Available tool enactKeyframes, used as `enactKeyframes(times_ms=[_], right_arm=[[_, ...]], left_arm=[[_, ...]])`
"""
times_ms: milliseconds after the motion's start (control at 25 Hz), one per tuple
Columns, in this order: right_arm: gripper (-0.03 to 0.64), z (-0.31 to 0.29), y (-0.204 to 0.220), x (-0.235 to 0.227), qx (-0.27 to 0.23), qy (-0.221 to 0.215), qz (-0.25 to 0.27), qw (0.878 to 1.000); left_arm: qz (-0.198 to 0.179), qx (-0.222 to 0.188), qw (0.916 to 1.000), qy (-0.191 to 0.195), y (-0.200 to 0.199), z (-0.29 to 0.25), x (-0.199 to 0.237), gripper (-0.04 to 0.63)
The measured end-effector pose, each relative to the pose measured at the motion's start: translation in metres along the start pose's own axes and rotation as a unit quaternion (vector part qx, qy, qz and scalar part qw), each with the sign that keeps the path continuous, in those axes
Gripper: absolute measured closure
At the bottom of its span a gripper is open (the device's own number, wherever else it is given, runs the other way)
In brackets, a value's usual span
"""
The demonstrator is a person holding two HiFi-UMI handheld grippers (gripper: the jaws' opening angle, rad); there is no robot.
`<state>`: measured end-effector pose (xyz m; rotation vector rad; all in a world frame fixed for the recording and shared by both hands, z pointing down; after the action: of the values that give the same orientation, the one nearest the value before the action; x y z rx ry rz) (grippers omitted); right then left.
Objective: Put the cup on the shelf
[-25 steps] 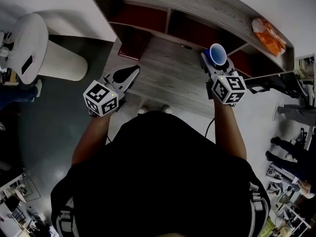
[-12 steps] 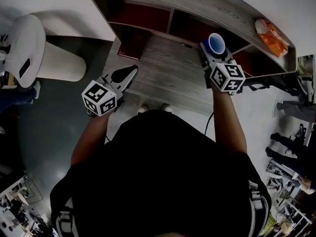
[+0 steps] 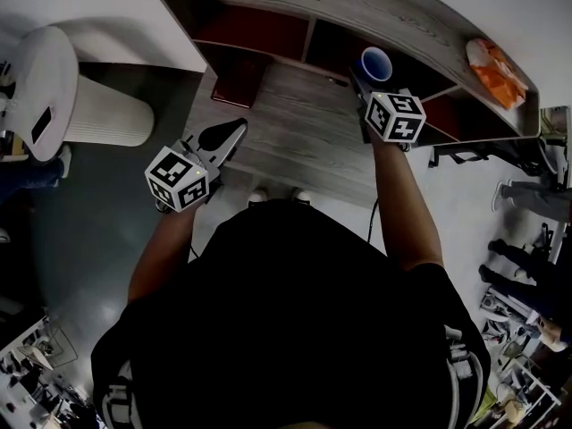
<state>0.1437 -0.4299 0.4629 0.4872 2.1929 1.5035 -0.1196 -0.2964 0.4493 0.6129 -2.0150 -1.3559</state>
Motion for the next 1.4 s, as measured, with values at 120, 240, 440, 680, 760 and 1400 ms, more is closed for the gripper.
enactKeyframes(times_ms=[120,240,440,680,760,1400], right_arm=[[0.360,-0.013,0.009,-0.009,0.015,0.012,-0.001,1.000],[0.359,-0.022,0.019,-0.016,0.027,0.022,-0.005,0.999],[0.357,-0.034,0.027,-0.021,0.047,0.033,-0.006,0.998],[0.357,-0.043,0.036,-0.031,0.072,0.045,-0.005,0.996],[0.356,-0.046,0.038,-0.034,0.075,0.048,-0.007,0.996],[0.344,-0.052,0.041,-0.035,0.089,0.058,0.012,0.994]], left_arm=[[0.002,-0.001,1.0000,-0.002,0.001,-0.001,0.003,0.577],[0.006,0.000,1.0000,-0.004,0.002,-0.002,0.004,0.577],[0.009,0.000,0.9999,-0.007,0.001,-0.003,0.007,0.577],[0.012,0.002,0.9999,-0.009,0.003,-0.003,0.008,0.577],[0.014,0.002,0.9998,-0.011,0.004,-0.003,0.010,0.577],[0.018,0.009,0.9997,-0.013,0.009,-0.004,0.013,0.577]])
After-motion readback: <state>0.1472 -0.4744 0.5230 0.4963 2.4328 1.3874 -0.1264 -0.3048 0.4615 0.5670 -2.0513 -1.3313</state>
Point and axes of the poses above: the fingertips, and each gripper's own axes: z backward along the fingers, x to its left, y out of its underside, the point moved 2 cm from there along z, backward along the fingers, and after that the axes turned 10 degrees about -y, right-handed, at the moved point
